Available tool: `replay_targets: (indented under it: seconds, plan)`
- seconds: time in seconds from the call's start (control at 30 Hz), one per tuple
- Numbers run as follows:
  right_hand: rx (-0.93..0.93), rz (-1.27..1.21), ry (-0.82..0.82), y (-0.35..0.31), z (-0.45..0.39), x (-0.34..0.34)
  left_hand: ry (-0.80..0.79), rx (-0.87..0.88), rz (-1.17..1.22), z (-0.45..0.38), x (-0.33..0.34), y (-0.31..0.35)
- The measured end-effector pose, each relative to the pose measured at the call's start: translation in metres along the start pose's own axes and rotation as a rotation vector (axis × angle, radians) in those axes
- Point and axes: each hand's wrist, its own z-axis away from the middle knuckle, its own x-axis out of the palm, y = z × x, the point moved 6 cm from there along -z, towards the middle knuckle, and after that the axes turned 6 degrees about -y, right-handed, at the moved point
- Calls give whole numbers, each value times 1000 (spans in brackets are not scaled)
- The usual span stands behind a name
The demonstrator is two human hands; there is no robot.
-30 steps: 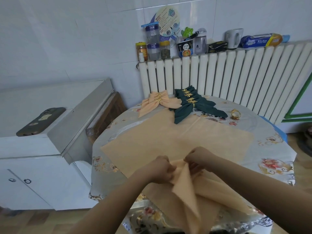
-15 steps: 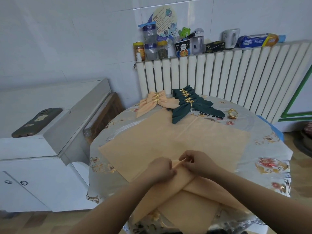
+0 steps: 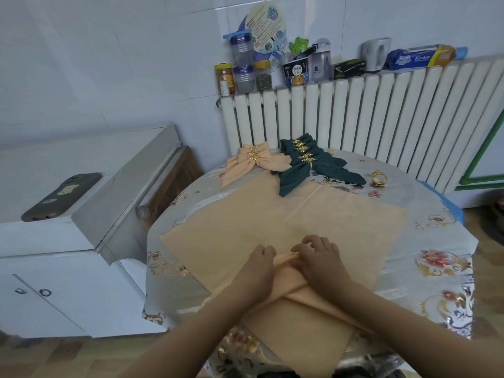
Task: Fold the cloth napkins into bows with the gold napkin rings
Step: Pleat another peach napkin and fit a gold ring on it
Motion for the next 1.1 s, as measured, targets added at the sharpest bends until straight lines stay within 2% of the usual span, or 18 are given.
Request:
replay_targets:
  seconds: [0.1,0.23,0.37,0.53,0.63,1.0,1.1]
  plan:
    - [-178,-57,105,-9,8,-7,61,160,24,6,19,3]
    - [-365,-34,8,-16,37,-2,-6,223,-16,7,31,-6]
    - [-404,83,-66,-9,41,6,-114,284,-246,11,35,-7]
    - [-502,-8,71,-7,31,-1,-131,327,-323,15,29,0]
    - [-562,-30,149,-8,28,-4,-153,324,-309,13,24,5]
    - [-610,18,172,-3,7,-8,-86,291,-93,-18,10,-10]
    - [-644,-11,187,-2,8,-6,-102,296,-154,-18,12,-9]
